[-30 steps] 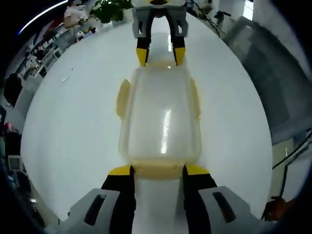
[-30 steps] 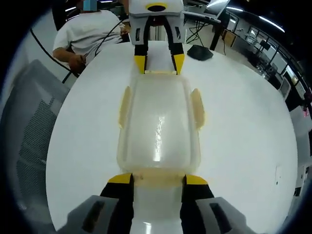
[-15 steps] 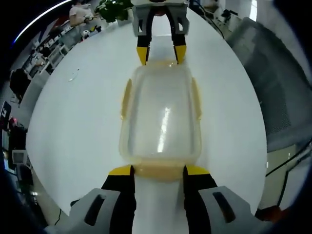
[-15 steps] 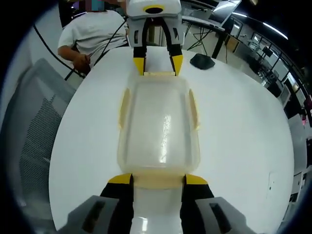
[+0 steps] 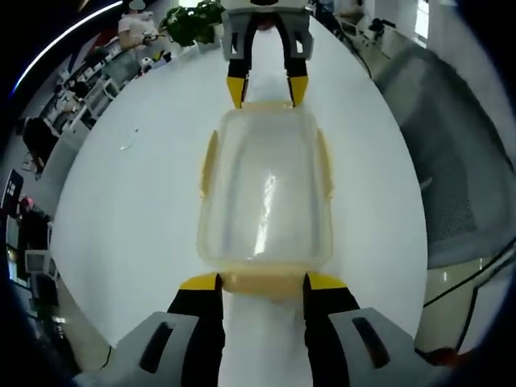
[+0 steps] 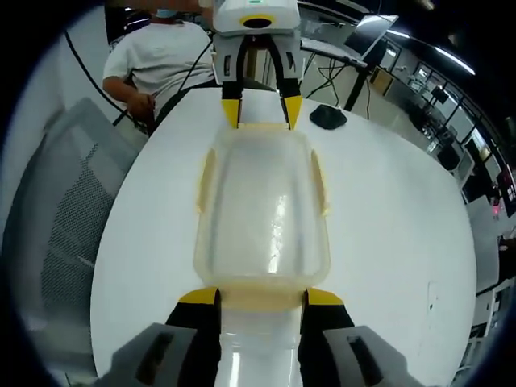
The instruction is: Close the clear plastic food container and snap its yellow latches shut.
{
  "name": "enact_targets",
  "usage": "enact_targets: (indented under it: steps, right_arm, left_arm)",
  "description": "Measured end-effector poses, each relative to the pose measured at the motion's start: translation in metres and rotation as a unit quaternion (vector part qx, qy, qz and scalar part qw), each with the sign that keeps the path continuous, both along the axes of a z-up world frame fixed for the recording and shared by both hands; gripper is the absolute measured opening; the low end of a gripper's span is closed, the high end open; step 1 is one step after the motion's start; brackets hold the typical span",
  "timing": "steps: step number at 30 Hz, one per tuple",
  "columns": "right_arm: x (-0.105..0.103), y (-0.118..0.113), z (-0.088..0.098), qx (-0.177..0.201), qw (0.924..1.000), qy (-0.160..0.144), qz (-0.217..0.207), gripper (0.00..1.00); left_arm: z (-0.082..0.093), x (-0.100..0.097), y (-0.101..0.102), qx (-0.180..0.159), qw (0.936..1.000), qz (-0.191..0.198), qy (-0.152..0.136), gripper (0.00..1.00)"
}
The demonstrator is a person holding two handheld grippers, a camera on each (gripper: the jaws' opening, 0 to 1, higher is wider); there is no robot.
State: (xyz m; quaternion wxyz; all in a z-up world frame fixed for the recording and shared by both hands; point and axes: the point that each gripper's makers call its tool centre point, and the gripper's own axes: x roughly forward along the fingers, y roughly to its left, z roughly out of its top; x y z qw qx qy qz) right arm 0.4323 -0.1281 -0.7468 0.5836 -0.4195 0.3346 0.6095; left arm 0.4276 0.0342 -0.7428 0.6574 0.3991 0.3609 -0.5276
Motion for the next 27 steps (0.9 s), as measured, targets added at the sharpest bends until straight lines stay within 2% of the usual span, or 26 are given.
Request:
enact_targets:
  steps: [14,27]
  right_arm:
    - [-0.001,-0.040,0.018,0.007,0.9999,-0.010,0.000,0.35]
    - [-0.006,-0.081,0.022,0.008,1.0000,-0.005,0.000,0.35]
  left_arm:
    - [0.022,0.000,-0.040,0.016,0.9998,0.002,-0.008,0.36]
    - [0.026,-0.006,-0.081,0.023,0.9997,-0.001,-0.004,0.36]
